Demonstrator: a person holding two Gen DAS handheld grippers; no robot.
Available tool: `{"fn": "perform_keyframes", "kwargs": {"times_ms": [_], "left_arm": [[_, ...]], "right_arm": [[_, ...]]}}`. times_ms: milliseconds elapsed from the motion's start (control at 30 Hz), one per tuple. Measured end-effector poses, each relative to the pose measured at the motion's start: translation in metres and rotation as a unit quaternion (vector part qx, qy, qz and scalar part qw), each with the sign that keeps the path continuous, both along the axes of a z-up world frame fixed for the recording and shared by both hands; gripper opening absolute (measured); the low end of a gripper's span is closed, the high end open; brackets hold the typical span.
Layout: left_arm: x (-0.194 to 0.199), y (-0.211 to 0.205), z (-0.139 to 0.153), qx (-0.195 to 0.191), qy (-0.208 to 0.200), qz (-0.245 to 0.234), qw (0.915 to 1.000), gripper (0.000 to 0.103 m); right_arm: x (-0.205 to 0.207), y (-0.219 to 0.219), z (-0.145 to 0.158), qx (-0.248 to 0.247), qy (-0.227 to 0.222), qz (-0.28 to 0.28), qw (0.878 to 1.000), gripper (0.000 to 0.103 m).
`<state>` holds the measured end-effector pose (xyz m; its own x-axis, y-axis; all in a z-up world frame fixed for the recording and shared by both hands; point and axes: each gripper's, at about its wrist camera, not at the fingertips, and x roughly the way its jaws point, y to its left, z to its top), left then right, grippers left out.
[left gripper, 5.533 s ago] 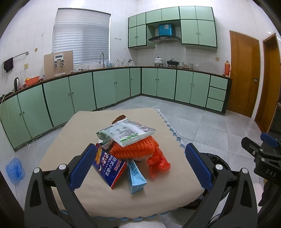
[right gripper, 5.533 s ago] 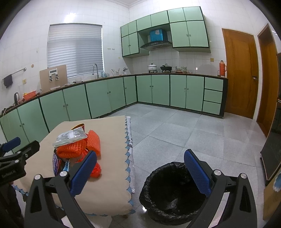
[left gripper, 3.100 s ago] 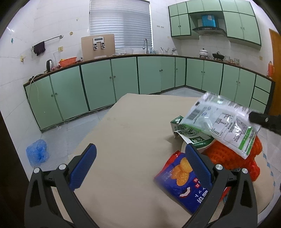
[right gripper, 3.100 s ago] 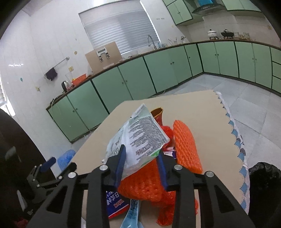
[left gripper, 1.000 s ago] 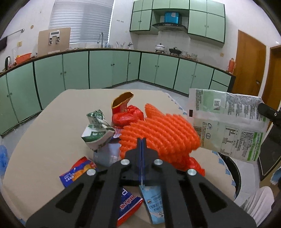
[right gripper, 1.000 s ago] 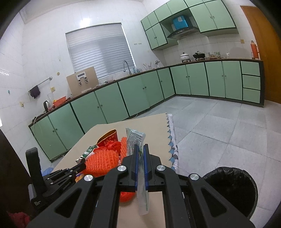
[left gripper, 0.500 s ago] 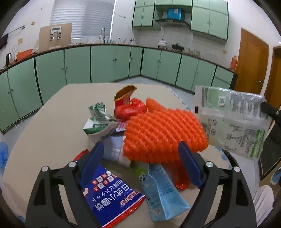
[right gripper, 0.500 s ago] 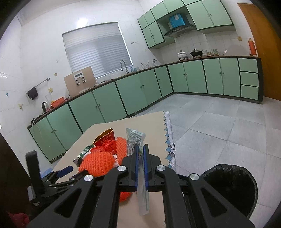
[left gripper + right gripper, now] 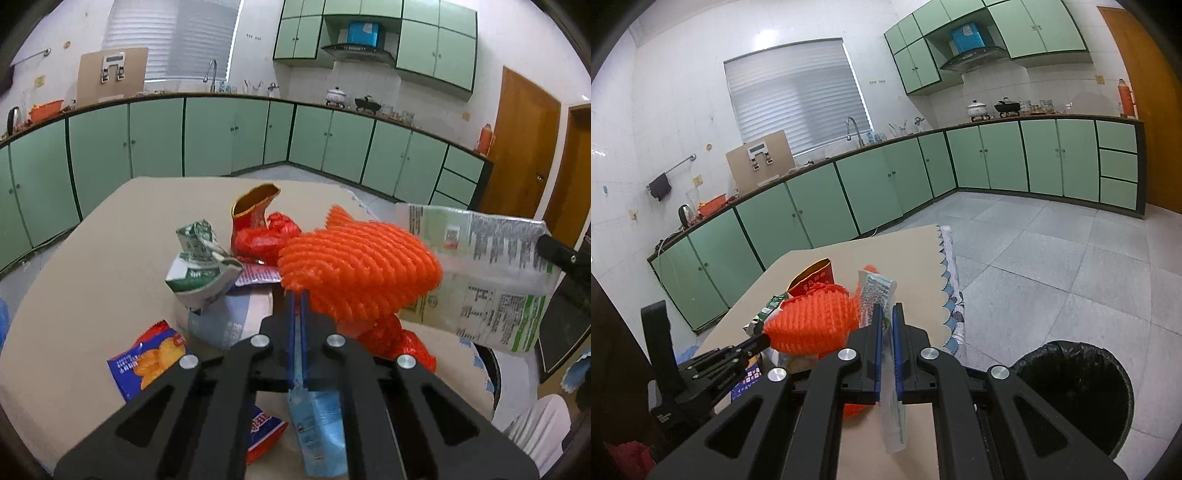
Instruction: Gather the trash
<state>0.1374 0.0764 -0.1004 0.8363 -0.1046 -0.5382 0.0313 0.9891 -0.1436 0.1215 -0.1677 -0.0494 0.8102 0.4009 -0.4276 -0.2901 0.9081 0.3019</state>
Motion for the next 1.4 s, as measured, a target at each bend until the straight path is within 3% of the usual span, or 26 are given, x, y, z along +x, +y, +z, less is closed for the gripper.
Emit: {"fn": "perform_keyframes", "kwargs": {"times_ms": [400, 733, 900, 1133, 1400], "left_arm": [[-0.017, -0.013, 0.052, -0.004, -0.065, -0.01, 0.9978, 0.001], [-0.008, -0.077, 0.079, -0.006, -0.102, -0.082, 0.9914, 0.0], [0.01, -0.126, 0.069, -0.006, -0.09, -0.123, 0.9882, 0.0], [0.029, -0.192, 0.028, 0.004, -0.058, -0.174, 0.9831, 0.0], [0.072, -0.266, -0.032, 0.025, 0.041, -0.239, 0.9698, 0.001]], "right_arm": [[-0.014, -0.021, 0.02, 0.009, -0.032, -0.021, 0.999, 0.005], [-0.036, -0.071, 0.038, -0.011, -0.06, -0.093, 0.994, 0.005], [-0.036, -0.105, 0.028, -0.019, -0.046, -0.136, 0.989, 0.005], [-0.03, -0.155, -0.015, -0.028, 0.007, -0.2, 0.979, 0.005], [-0.01, -0.209, -0.079, -0.027, 0.084, -0.25, 0.964, 0.007]]}}
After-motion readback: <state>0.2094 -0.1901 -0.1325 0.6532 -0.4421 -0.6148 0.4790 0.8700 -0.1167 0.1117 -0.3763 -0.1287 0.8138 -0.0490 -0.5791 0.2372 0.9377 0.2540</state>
